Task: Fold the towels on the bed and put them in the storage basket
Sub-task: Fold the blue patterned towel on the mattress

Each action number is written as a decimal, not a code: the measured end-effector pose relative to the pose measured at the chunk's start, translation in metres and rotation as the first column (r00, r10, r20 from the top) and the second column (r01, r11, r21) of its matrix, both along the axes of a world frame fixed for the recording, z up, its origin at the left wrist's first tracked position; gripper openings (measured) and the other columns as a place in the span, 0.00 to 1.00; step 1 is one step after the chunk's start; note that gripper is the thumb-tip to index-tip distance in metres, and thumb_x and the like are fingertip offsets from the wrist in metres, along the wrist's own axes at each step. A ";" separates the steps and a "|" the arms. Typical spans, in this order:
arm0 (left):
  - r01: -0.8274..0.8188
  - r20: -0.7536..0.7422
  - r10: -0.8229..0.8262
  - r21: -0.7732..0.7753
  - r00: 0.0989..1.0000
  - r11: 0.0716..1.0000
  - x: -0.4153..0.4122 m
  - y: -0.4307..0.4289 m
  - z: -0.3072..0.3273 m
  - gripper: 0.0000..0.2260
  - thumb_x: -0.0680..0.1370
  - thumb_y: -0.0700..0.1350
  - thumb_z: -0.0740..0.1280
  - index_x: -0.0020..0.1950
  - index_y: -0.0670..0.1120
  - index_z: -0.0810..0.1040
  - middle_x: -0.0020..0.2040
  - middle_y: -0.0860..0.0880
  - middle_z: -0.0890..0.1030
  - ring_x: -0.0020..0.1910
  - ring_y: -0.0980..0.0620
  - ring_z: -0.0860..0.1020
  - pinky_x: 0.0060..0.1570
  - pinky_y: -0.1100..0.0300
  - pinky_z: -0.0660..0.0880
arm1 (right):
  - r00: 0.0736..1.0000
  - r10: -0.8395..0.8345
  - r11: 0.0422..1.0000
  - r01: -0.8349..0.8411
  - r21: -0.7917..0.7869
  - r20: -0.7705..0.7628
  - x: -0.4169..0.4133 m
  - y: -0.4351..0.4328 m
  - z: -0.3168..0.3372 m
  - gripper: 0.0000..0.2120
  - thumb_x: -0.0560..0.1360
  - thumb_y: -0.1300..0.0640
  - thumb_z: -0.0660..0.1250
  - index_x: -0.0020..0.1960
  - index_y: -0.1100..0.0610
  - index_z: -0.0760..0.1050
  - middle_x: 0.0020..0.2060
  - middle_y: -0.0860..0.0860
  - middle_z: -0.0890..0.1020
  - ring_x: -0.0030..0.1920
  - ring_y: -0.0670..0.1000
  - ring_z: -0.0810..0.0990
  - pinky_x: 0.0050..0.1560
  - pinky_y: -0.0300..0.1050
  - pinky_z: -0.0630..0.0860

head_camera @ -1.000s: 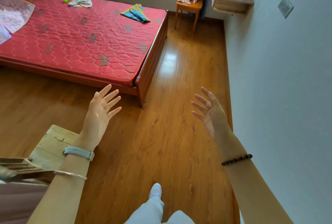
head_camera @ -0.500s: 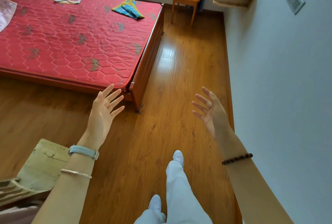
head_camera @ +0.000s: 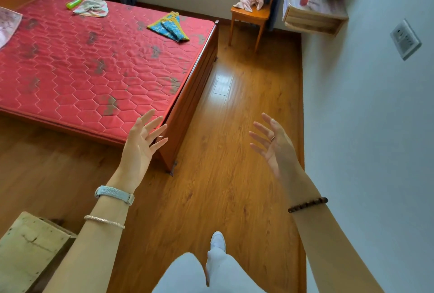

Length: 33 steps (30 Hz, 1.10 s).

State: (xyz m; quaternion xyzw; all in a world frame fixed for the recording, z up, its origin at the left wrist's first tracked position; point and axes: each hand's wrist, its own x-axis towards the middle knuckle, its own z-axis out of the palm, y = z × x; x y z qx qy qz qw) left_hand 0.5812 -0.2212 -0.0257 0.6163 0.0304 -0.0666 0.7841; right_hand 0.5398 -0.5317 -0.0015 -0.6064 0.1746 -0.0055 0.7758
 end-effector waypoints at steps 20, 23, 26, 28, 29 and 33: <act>-0.053 -0.013 0.053 -0.073 0.999 0.996 0.245 -0.089 -0.003 0.21 0.80 0.59 0.57 0.69 0.55 0.74 0.70 0.47 0.76 0.68 0.49 0.76 0.65 0.50 0.73 | 1.000 -0.014 0.999 0.015 0.043 -0.020 0.247 -0.090 0.002 0.15 0.81 0.44 0.56 0.65 0.44 0.73 0.63 0.51 0.78 0.63 0.55 0.78 0.67 0.59 0.71; -0.074 -0.002 0.074 -0.085 0.997 0.994 0.296 -0.096 0.000 0.22 0.80 0.59 0.57 0.71 0.53 0.73 0.68 0.48 0.78 0.69 0.49 0.75 0.62 0.52 0.74 | 1.000 0.003 0.999 -0.002 0.040 -0.020 0.299 -0.096 0.005 0.16 0.81 0.44 0.57 0.66 0.45 0.73 0.64 0.52 0.78 0.63 0.55 0.78 0.67 0.60 0.71; -0.081 -0.011 0.081 -0.085 0.997 0.993 0.346 -0.107 0.005 0.23 0.79 0.59 0.57 0.71 0.52 0.73 0.67 0.47 0.78 0.69 0.47 0.75 0.63 0.50 0.74 | 1.000 0.000 0.999 0.000 0.042 -0.021 0.346 -0.106 0.007 0.16 0.81 0.44 0.57 0.67 0.45 0.72 0.64 0.52 0.78 0.63 0.56 0.78 0.67 0.60 0.71; -0.070 -0.009 0.070 -0.077 0.998 0.995 0.372 -0.113 0.007 0.24 0.79 0.59 0.58 0.73 0.51 0.72 0.69 0.45 0.77 0.69 0.45 0.75 0.66 0.46 0.72 | 1.000 -0.005 0.999 0.005 0.042 -0.018 0.370 -0.114 0.007 0.17 0.81 0.44 0.57 0.67 0.45 0.72 0.64 0.52 0.78 0.63 0.56 0.78 0.67 0.60 0.71; -0.061 -0.005 0.061 -0.068 0.998 0.996 0.386 -0.117 0.009 0.24 0.80 0.59 0.58 0.73 0.51 0.72 0.68 0.45 0.77 0.69 0.45 0.75 0.67 0.45 0.71 | 1.000 -0.008 0.999 0.009 0.046 -0.018 0.382 -0.118 0.007 0.17 0.81 0.44 0.57 0.67 0.45 0.72 0.64 0.52 0.78 0.63 0.56 0.78 0.67 0.59 0.72; -0.045 -0.009 0.045 -0.048 0.999 0.998 0.429 -0.139 0.012 0.22 0.80 0.59 0.57 0.72 0.52 0.72 0.65 0.50 0.80 0.68 0.48 0.76 0.67 0.46 0.72 | 1.000 -0.010 0.998 0.011 0.055 -0.023 0.421 -0.138 0.006 0.16 0.81 0.44 0.56 0.67 0.46 0.72 0.63 0.52 0.78 0.63 0.56 0.78 0.66 0.58 0.73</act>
